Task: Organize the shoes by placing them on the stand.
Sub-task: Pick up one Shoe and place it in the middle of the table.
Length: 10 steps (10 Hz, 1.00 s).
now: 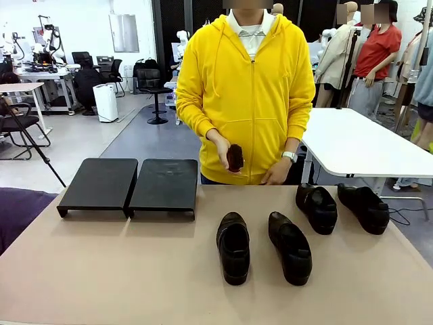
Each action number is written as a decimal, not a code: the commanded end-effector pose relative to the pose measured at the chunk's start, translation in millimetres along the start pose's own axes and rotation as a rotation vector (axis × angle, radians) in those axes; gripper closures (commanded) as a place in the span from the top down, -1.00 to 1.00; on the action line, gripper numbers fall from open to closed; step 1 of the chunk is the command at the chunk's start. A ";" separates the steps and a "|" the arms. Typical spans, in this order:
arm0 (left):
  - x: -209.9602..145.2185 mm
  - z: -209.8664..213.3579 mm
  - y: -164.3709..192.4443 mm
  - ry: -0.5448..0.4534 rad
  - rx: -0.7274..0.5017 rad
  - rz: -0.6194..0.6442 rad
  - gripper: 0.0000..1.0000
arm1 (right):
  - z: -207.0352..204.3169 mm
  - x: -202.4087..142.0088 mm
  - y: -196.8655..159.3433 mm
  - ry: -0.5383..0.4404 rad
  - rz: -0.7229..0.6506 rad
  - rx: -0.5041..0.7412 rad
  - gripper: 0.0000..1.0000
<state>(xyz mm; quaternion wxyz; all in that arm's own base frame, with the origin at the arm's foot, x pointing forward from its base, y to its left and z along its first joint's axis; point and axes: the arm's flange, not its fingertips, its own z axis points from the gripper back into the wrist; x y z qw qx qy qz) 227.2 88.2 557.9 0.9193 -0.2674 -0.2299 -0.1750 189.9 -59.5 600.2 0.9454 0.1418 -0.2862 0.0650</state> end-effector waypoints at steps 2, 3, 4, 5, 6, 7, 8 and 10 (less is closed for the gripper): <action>3.4 -1.5 -18.4 0.044 0.048 -0.048 1.00 | 0.2 -5.9 17.6 0.031 0.045 0.050 1.00; 3.4 -1.5 -18.4 0.044 0.048 -0.048 1.00 | 0.2 -5.9 17.6 0.031 0.045 0.050 1.00; 3.4 -1.5 -18.4 0.044 0.048 -0.048 1.00 | 0.2 -5.9 17.6 0.031 0.045 0.050 1.00; 3.4 -1.5 -18.4 0.044 0.048 -0.048 1.00 | 0.2 -5.9 17.6 0.031 0.045 0.050 1.00; 3.4 -1.5 -18.4 0.044 0.048 -0.048 1.00 | 0.2 -5.9 17.6 0.031 0.045 0.050 1.00; 3.4 -1.5 -18.4 0.044 0.048 -0.048 1.00 | 0.2 -5.9 17.6 0.031 0.045 0.050 1.00; 3.4 -1.5 -18.4 0.044 0.048 -0.048 1.00 | 0.2 -5.9 17.6 0.031 0.045 0.050 1.00; 3.4 -1.5 -18.4 0.044 0.048 -0.048 1.00 | 0.2 -5.9 17.6 0.031 0.045 0.050 1.00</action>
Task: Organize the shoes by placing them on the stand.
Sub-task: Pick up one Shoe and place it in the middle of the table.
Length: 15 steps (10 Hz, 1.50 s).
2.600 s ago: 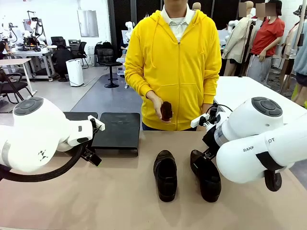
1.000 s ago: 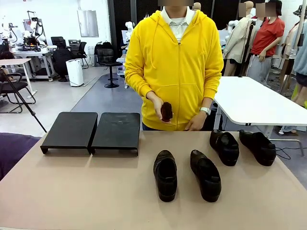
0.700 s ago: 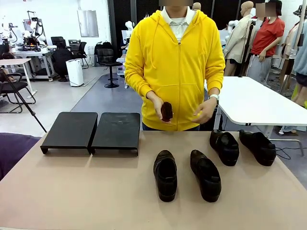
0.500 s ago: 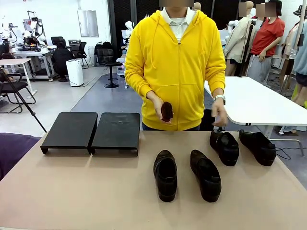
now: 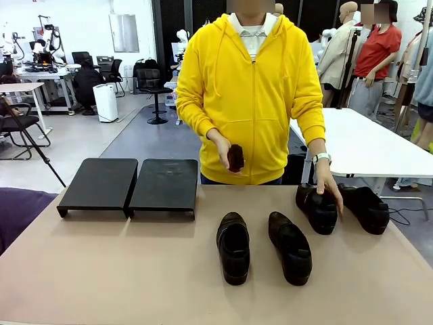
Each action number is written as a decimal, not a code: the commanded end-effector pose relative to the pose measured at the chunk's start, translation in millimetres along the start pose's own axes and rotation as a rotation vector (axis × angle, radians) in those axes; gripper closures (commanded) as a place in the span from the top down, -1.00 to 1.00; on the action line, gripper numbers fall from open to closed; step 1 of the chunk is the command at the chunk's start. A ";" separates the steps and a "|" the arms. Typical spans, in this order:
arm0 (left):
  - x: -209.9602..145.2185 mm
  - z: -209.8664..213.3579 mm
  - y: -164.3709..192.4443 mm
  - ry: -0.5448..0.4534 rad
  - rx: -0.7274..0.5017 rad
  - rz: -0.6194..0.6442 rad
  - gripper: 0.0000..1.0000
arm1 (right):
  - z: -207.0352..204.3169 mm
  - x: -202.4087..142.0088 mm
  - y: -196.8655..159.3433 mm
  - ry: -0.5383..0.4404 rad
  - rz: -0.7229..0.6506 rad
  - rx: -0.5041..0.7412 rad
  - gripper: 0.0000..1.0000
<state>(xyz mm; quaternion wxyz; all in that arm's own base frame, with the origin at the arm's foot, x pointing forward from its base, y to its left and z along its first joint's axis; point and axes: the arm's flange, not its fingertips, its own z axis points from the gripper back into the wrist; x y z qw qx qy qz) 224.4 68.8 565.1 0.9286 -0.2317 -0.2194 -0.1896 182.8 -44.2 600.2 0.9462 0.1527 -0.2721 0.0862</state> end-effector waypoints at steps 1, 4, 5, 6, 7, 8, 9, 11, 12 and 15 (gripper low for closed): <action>-2.0 3.1 1.4 0.000 -0.012 -0.014 1.00 | 1.1 -0.7 1.7 -0.001 0.016 0.016 1.00; -2.0 3.1 1.4 0.000 -0.012 -0.014 1.00 | -40.9 45.7 11.0 -0.016 0.015 -0.073 1.00; -2.0 3.1 1.4 0.000 -0.012 -0.014 1.00 | -69.9 67.3 19.8 -0.035 0.072 -0.063 1.00; -2.0 3.1 1.4 0.000 -0.012 -0.014 1.00 | -102.1 85.1 32.6 -0.013 0.111 0.023 1.00; -2.0 3.1 1.4 0.000 -0.012 -0.014 1.00 | -127.0 94.2 48.2 0.047 0.092 0.065 1.00; -2.0 3.1 1.4 0.000 -0.012 -0.014 1.00 | -139.2 96.6 63.1 0.130 0.096 0.078 1.00; -2.0 3.1 1.4 0.000 -0.012 -0.014 1.00 | -131.2 98.1 48.8 0.112 0.068 0.011 1.00; -2.0 3.1 1.4 0.000 -0.012 -0.014 1.00 | -53.3 72.1 -28.9 0.026 -0.038 0.059 1.00; -2.0 3.1 1.4 0.000 -0.012 -0.014 1.00 | -18.9 47.9 -54.5 0.041 -0.081 0.133 1.00; -2.0 3.1 1.4 0.000 -0.012 -0.014 1.00 | 23.0 -19.9 -104.4 0.044 -0.273 0.221 1.00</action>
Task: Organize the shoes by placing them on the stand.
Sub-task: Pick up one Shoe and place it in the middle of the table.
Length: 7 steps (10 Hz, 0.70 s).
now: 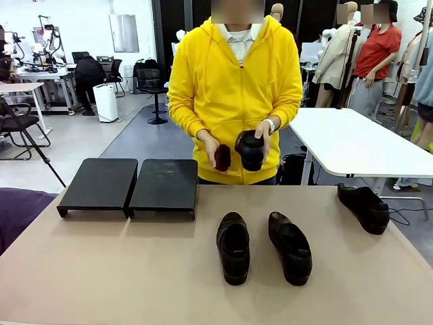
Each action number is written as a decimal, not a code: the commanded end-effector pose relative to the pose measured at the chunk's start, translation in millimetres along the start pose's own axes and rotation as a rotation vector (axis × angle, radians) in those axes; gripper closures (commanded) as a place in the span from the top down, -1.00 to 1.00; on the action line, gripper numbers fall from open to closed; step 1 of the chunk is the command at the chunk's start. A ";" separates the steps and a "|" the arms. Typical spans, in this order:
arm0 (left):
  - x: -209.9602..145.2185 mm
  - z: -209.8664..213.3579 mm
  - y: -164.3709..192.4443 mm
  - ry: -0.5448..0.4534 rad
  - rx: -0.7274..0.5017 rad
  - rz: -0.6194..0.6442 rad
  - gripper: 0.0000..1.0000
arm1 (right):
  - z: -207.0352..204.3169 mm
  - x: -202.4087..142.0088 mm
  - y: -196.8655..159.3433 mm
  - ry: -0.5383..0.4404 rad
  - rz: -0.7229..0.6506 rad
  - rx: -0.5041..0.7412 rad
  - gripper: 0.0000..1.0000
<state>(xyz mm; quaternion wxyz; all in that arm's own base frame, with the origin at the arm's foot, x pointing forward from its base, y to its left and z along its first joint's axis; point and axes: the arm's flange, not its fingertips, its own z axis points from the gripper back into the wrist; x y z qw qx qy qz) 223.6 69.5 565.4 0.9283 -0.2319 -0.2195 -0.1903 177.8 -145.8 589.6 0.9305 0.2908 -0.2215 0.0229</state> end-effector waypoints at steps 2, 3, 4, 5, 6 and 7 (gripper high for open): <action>-1.3 2.3 1.2 0.000 -0.011 -0.013 1.00 | -7.0 -5.9 -15.7 -0.056 -0.091 -0.022 1.00; -1.3 2.3 1.2 0.000 -0.011 -0.013 1.00 | -15.6 2.7 -10.2 -0.044 -0.109 -0.007 1.00; -1.3 2.3 1.2 0.000 -0.011 -0.013 1.00 | -32.1 17.1 0.9 -0.021 -0.115 -0.004 1.00; -1.3 2.3 1.2 0.000 -0.011 -0.013 1.00 | -56.2 37.1 18.4 0.011 -0.115 -0.005 1.00; -1.3 2.3 1.2 0.000 -0.011 -0.013 1.00 | -95.6 62.6 45.6 0.013 -0.183 -0.030 1.00; -1.3 2.3 1.2 0.000 -0.011 -0.013 1.00 | -130.9 79.3 72.5 0.052 -0.170 -0.057 1.00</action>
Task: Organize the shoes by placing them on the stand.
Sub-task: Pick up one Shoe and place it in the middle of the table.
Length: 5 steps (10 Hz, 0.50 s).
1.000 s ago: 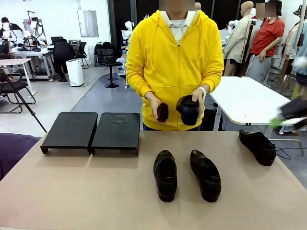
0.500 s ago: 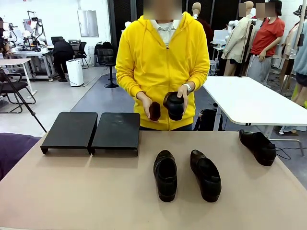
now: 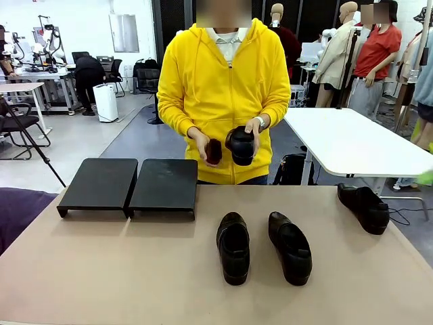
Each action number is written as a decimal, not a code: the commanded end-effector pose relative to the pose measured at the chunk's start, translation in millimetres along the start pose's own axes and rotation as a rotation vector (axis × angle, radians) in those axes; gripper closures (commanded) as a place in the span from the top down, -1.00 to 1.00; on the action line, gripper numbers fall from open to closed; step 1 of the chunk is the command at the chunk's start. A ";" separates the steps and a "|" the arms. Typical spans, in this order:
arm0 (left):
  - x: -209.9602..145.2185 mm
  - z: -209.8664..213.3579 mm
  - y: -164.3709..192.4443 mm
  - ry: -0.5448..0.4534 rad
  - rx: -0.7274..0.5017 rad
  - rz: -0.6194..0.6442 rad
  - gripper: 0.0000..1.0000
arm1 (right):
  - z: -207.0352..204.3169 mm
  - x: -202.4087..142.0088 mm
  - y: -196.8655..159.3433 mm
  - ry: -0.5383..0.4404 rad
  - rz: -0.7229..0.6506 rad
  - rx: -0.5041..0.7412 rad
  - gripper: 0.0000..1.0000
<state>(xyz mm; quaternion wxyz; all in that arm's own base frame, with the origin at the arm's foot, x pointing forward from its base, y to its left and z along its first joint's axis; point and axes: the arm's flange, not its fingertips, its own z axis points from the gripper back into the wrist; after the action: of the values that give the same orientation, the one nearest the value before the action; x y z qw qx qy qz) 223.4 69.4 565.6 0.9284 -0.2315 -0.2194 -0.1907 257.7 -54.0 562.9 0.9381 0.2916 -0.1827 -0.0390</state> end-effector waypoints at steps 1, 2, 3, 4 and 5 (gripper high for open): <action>-1.3 2.2 1.4 -0.001 -0.012 -0.012 1.00 | -60.1 33.8 60.4 0.045 0.014 -0.034 1.00; -1.3 2.2 1.4 -0.001 -0.012 -0.012 1.00 | -97.5 40.7 91.2 0.095 0.008 -0.081 1.00; -1.3 2.2 1.4 -0.001 -0.012 -0.012 1.00 | -141.3 43.5 124.3 0.156 0.068 -0.057 1.00; -1.3 2.2 1.4 -0.001 -0.012 -0.012 1.00 | -178.9 43.0 147.4 0.177 0.103 -0.089 1.00; -1.3 2.2 1.4 -0.001 -0.012 -0.012 1.00 | -206.0 42.2 161.6 0.207 0.154 -0.096 1.00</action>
<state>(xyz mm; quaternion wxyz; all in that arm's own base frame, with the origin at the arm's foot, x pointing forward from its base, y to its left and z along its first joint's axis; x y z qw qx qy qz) 223.4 69.5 565.5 0.9285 -0.2313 -0.2191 -0.1908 339.1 177.2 509.9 0.9639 0.2394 -0.1063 0.0487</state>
